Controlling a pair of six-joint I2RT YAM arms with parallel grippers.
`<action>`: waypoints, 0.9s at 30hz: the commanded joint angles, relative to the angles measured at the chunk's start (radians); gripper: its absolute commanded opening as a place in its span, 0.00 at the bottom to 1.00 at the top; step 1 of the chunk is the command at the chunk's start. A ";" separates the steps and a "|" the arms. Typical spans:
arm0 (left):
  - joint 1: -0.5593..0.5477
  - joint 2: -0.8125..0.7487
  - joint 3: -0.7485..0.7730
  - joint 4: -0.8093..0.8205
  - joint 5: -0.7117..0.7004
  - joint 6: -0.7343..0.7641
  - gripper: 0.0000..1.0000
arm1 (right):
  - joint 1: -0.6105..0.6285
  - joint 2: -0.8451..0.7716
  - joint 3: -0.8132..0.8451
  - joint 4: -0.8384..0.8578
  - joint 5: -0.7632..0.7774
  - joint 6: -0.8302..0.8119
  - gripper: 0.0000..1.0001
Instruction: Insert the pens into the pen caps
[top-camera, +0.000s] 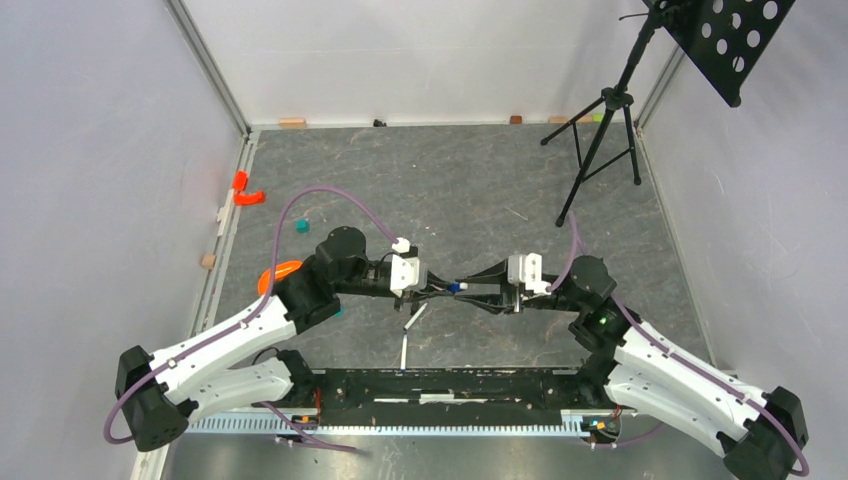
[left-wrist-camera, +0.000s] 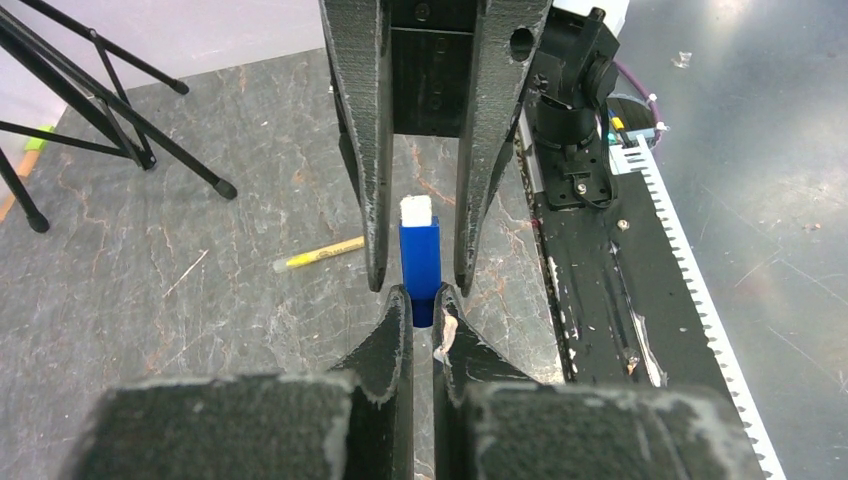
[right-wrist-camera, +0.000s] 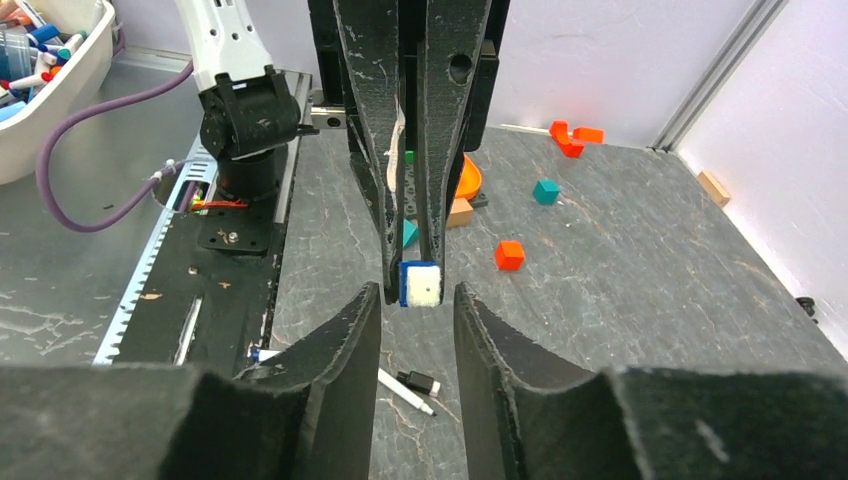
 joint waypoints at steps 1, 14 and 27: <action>0.004 -0.007 0.026 0.022 -0.007 -0.011 0.02 | 0.007 -0.019 0.049 0.034 -0.024 -0.005 0.40; 0.004 -0.001 0.029 0.018 -0.010 -0.013 0.02 | 0.007 -0.001 0.051 0.043 -0.048 0.013 0.33; 0.004 -0.002 0.026 0.014 -0.016 -0.005 0.02 | 0.012 0.019 0.057 0.058 -0.060 0.027 0.25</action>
